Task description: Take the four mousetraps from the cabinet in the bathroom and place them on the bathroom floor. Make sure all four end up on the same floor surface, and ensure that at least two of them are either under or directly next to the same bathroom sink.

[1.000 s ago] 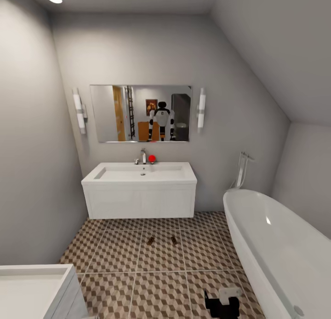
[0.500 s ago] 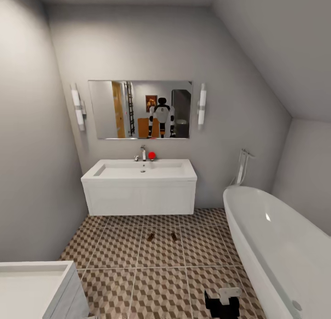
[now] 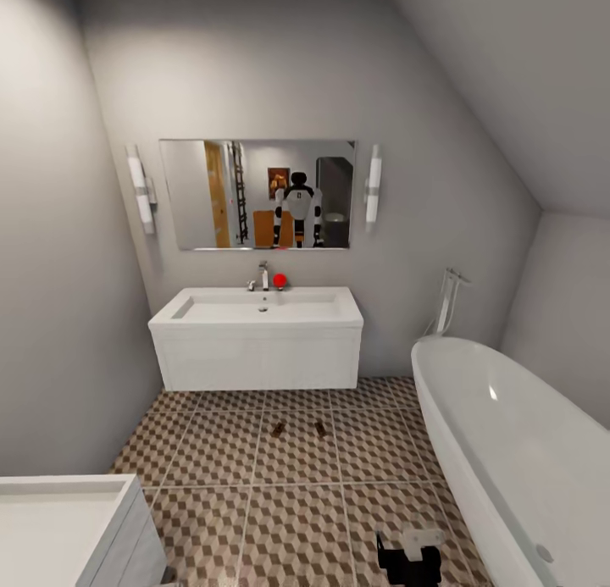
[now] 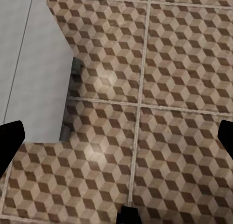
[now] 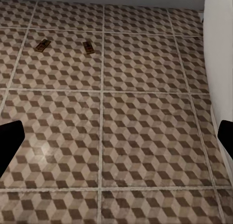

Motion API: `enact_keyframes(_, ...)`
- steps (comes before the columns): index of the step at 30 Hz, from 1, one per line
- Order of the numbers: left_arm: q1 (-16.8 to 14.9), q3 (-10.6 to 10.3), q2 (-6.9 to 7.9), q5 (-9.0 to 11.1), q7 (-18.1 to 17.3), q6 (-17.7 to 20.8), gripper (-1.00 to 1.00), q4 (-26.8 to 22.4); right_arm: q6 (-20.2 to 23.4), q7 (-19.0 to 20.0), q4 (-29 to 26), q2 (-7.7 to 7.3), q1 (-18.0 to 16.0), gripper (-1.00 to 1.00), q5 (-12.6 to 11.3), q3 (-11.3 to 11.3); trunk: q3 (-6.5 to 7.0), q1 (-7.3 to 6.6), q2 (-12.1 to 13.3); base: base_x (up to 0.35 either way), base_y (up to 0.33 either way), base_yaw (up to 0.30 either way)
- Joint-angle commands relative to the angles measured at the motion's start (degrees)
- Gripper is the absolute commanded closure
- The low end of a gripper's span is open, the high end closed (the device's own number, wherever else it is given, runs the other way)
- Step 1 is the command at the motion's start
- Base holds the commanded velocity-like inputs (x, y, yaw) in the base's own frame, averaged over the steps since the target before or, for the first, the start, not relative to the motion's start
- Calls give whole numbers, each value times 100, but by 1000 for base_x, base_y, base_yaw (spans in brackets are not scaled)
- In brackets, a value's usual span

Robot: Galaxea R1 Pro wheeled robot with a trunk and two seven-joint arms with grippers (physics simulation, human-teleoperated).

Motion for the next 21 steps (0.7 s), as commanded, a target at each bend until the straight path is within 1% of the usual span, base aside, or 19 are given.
enact_keyframes(1, 1, -48, 1, 31, 16, -11, -100, -2, -19, -17, 6, 0, -3, -100, -58, 52, -12, 2, -5, 0, 0, 0)
enact_keyframes(21, -3, -49, 1, 31, 16, -11, -100, 7, -19, -17, 6, 1, -3, -100, -58, 52, -194, 2, -5, 0, 0, 0)
